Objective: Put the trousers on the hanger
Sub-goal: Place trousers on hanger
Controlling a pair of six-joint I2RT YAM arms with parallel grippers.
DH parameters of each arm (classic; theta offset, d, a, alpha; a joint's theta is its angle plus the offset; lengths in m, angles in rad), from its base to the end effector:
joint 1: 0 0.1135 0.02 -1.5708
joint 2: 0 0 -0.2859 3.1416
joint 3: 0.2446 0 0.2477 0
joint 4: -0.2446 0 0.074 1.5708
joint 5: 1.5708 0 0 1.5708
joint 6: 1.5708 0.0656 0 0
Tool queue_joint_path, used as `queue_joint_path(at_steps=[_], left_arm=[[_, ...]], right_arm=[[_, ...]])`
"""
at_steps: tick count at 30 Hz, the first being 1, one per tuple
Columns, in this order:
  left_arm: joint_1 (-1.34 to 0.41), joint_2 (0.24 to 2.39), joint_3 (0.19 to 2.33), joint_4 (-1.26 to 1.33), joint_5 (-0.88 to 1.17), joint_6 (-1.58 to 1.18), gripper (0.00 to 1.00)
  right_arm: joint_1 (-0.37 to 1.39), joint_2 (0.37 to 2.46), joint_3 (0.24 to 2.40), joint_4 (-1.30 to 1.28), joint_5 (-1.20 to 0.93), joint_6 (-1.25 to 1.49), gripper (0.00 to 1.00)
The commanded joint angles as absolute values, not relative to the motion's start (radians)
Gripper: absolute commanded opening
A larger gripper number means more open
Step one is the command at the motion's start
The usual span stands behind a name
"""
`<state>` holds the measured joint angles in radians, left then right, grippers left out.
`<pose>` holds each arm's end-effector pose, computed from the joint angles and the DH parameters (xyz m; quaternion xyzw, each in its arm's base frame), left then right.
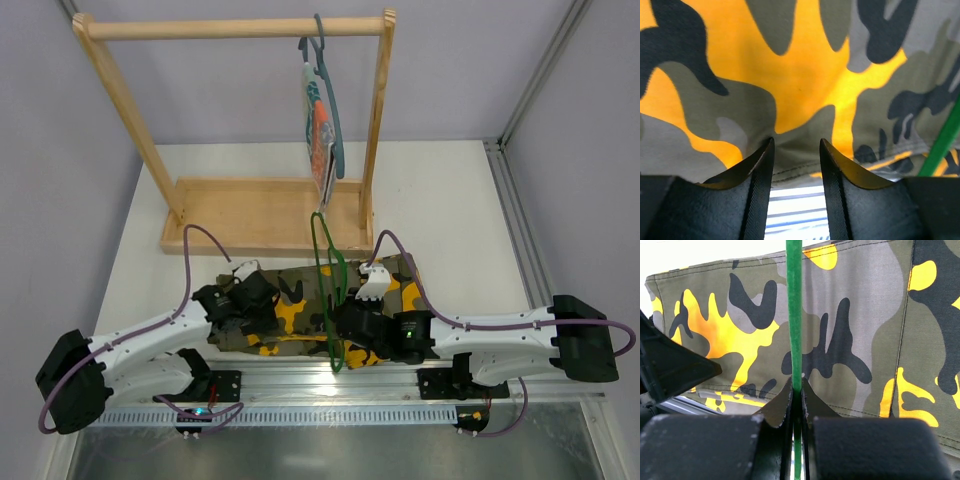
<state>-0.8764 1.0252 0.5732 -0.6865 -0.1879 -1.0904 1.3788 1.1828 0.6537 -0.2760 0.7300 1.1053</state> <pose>0.1195 -0.1244 0.1812 -0.1238 0.9647 -0.1270 0.1946 0.0877 0.2221 0.2200 0.0140 0.8766 0.2234 0.4260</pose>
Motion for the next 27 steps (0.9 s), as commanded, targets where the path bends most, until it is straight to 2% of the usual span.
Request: queue_joint_path(at_steps=[1, 5, 8, 11, 16, 19, 20, 21, 22, 24, 27], left_arm=[[-0.859, 1.072, 0.595, -0.732, -0.273, -1.078, 0.43], [-0.825, 1.117, 0.551, -0.697, -0.268, -1.083, 0.44], [-0.789, 1.098, 0.551, -0.75, -0.322, -1.086, 0.5], [-0.781, 1.059, 0.61, -0.828, -0.435, -1.086, 0.55], [-0.769, 1.032, 0.739, -0.905, -0.467, -1.037, 0.59], [-0.791, 0.973, 0.77, -0.671, -0.269, -0.911, 0.66], [-0.793, 0.954, 0.753, -0.566, -0.188, -0.904, 0.68], [-0.793, 0.927, 0.699, -0.473, -0.057, -0.905, 0.7], [-0.793, 0.92, 0.675, -0.29, -0.004, -0.931, 0.71], [-0.796, 0.937, 0.617, -0.186, 0.092, -0.965, 0.72], [-0.796, 0.96, 0.557, -0.031, 0.127, -0.989, 0.72]], right_arm=[[1.382, 1.173, 0.683, -0.259, 0.764, 1.097, 0.04], [1.382, 1.195, 0.707, -0.258, 0.759, 1.089, 0.04], [1.382, 1.204, 0.706, -0.258, 0.759, 1.092, 0.04], [1.381, 1.213, 0.698, -0.259, 0.761, 1.103, 0.04], [1.382, 1.233, 0.724, -0.268, 0.758, 1.098, 0.04], [1.381, 1.245, 0.765, -0.272, 0.756, 1.078, 0.05], [1.382, 1.252, 0.776, -0.273, 0.755, 1.074, 0.12], [1.382, 1.261, 0.785, -0.275, 0.752, 1.071, 0.14], [1.382, 1.269, 0.804, -0.275, 0.749, 1.065, 0.18], [1.382, 1.295, 0.819, -0.275, 0.741, 1.06, 0.25], [1.382, 1.322, 0.834, -0.267, 0.726, 1.054, 0.26]])
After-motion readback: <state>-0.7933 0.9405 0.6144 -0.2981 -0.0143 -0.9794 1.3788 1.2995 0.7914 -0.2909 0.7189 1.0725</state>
